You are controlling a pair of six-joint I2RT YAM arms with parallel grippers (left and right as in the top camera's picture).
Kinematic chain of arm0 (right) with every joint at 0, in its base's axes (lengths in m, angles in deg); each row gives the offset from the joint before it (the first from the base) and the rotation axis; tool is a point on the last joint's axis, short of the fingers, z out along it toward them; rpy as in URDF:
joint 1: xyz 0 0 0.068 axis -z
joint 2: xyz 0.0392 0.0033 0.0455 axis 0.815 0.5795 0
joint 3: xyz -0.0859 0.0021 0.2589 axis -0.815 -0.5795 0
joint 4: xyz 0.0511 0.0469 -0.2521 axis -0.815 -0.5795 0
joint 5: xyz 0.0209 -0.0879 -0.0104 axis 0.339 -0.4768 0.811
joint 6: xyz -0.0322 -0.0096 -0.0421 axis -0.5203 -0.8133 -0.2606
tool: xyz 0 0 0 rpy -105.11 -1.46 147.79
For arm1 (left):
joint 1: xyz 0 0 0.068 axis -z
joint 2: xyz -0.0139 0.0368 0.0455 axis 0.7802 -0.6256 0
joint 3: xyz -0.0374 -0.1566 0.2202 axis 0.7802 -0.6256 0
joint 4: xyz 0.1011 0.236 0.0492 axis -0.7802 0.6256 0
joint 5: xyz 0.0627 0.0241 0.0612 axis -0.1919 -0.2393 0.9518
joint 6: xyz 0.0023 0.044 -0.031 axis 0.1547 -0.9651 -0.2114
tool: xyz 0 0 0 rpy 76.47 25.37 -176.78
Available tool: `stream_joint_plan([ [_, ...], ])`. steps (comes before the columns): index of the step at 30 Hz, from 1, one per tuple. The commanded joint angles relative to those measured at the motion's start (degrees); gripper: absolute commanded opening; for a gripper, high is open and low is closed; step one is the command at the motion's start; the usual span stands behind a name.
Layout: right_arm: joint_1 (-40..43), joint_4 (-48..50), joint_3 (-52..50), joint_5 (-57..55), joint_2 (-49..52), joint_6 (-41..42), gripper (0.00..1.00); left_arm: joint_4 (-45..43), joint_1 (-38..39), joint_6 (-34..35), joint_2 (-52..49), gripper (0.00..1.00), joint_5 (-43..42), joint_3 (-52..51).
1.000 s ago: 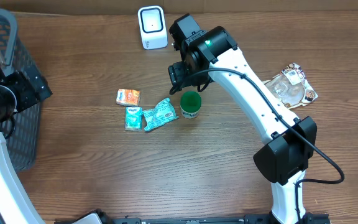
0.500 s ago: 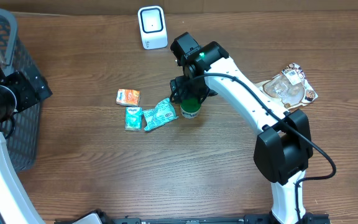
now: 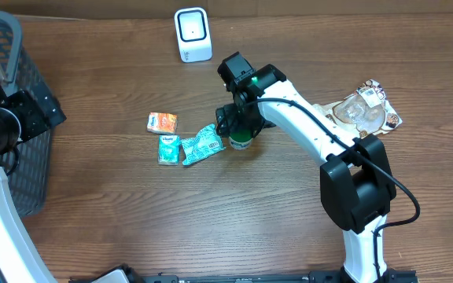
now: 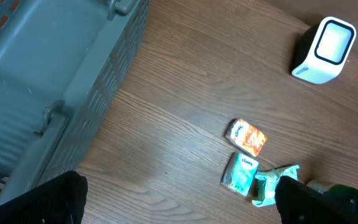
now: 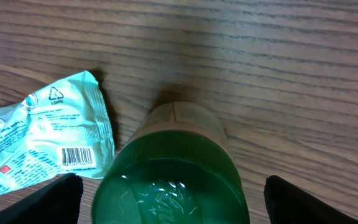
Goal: Scan the item barcode
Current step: 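Grasp the green-lidded jar with the right gripper and lift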
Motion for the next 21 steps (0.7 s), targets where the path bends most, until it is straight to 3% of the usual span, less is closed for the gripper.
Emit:
stream_joint_plan([
  [1,0.3,0.9,-0.3,-0.4,0.3,0.0,0.91,-0.1,-0.2,0.8,-0.2,1.00,-0.6,0.5],
  [11,0.3,3.1,-3.7,-2.1,0.3,-0.4,0.90,-0.1,-0.2,0.8,-0.2,0.99,-0.6,0.5],
  [16,0.3,5.1,-3.7,-2.1,0.3,-0.4,0.82,-0.1,-0.2,0.8,-0.2,1.00,-0.6,0.5],
  [21,0.3,5.1,-3.7,-2.7,0.3,-0.4,0.67,-0.1,-0.2,0.8,-0.2,1.00,-0.6,0.5],
])
